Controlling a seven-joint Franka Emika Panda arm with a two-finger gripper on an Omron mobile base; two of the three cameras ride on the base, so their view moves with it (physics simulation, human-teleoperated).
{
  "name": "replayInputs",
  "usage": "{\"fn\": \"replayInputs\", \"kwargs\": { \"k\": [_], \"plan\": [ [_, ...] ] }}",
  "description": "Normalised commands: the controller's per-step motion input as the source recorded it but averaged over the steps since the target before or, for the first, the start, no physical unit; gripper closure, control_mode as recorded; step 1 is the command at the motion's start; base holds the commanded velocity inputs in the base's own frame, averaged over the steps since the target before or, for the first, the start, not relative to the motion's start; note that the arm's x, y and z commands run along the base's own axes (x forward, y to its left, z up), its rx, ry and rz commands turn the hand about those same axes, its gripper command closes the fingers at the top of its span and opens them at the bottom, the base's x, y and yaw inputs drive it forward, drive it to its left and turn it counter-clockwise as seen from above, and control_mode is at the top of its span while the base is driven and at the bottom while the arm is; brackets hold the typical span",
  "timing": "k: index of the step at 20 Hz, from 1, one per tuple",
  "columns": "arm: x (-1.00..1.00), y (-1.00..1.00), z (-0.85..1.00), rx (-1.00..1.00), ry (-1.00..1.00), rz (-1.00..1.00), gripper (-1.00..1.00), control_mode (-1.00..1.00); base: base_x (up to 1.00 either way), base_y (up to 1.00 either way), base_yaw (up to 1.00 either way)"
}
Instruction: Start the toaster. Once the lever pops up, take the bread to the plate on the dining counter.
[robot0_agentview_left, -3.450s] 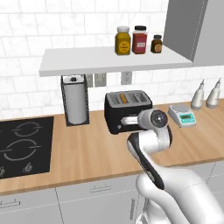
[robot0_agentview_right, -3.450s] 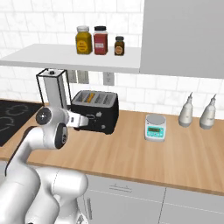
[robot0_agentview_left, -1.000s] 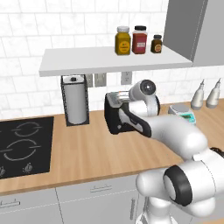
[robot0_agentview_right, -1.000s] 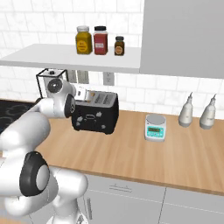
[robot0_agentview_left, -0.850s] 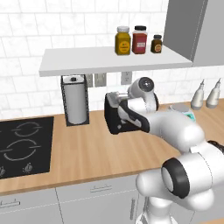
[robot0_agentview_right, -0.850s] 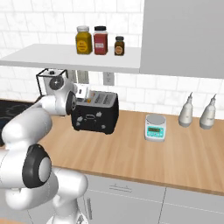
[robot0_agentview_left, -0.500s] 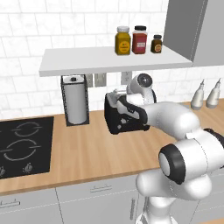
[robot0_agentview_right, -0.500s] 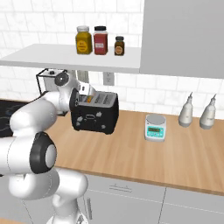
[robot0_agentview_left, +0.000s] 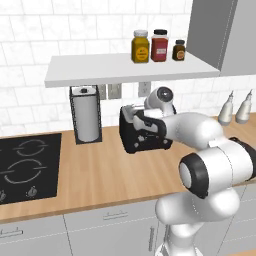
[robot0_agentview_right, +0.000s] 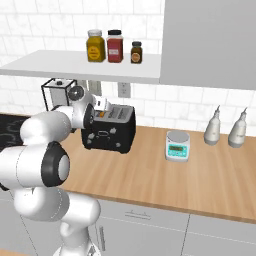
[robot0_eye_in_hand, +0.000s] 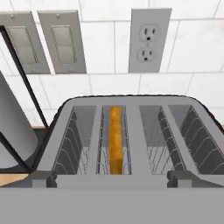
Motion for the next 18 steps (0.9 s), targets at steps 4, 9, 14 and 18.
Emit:
{"fn": "replayInputs", "kwargs": {
  "k": [4,9,14,18],
  "plan": [
    [0.11,-0.02,-0.16,0.00,0.00,0.00,-1.00,-1.00,0.00,0.00,0.00],
    [0.07,-0.05,-0.13,0.00,0.00,0.00,-1.00,-1.00,0.00,0.00,0.00],
    [0.10,-0.08,-0.05,0.00,0.00,0.00,-1.00,-1.00,0.00,0.00,0.00],
    [0.16,0.00,-0.05,0.00,0.00,0.00,-1.00,-1.00,0.00,0.00,0.00]
  ]
}}
